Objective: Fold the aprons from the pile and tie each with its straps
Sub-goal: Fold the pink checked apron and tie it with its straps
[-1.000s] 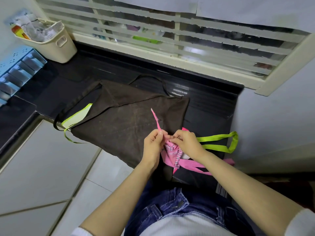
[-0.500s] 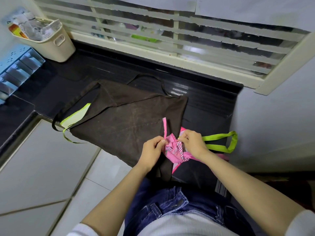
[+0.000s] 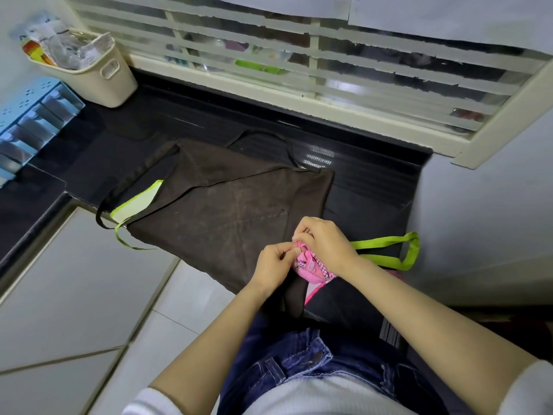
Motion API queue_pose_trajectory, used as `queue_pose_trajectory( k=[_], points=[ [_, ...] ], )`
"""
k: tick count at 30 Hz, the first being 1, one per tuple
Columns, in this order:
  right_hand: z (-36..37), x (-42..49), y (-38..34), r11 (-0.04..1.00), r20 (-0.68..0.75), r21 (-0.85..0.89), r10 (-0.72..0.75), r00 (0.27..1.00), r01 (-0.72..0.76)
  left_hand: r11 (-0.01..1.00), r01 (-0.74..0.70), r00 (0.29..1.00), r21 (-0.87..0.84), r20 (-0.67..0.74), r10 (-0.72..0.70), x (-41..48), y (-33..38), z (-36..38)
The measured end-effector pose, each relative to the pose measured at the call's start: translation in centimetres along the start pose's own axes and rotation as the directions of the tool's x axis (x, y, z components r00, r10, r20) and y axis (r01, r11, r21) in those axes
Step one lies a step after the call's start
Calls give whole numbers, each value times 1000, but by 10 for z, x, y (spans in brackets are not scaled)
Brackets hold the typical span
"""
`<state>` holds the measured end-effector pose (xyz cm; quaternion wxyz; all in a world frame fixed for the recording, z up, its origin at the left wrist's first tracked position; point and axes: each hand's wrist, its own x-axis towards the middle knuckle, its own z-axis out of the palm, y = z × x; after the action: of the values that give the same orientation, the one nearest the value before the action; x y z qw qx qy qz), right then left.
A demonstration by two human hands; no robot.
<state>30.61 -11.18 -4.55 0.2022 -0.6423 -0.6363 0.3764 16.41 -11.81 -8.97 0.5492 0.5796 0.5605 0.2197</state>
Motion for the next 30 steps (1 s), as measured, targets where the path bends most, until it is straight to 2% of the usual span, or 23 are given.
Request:
queue_pose_trajectory(
  k=[5,8,13,19,22,25,30],
  points=[
    [16,-6,9,993,-255,107,68,964,-42,968,33,997,-250,-61,-49,-3,6,7],
    [23,-10,17,990,-196,111,105,975,-85,933,45,993,-357,-83,-80,-3,9,8],
    [16,-5,16,997,-27,3,81,996,-81,903,69,989,-425,-90,-118,-3,8,7],
    [10,0,16,995,104,-28,98,990,-95,899,88,989,-430,-67,-129,-2,4,6],
    [11,0,17,995,114,-20,104,988,-103,904,76,991,-421,-73,-117,-3,3,4],
    [14,-4,18,991,91,66,109,990,-115,896,57,991,-440,-82,-103,-3,4,3],
    [23,-11,23,968,-61,133,223,973,-214,877,29,984,-479,-141,-110,-2,10,2]
  ],
)
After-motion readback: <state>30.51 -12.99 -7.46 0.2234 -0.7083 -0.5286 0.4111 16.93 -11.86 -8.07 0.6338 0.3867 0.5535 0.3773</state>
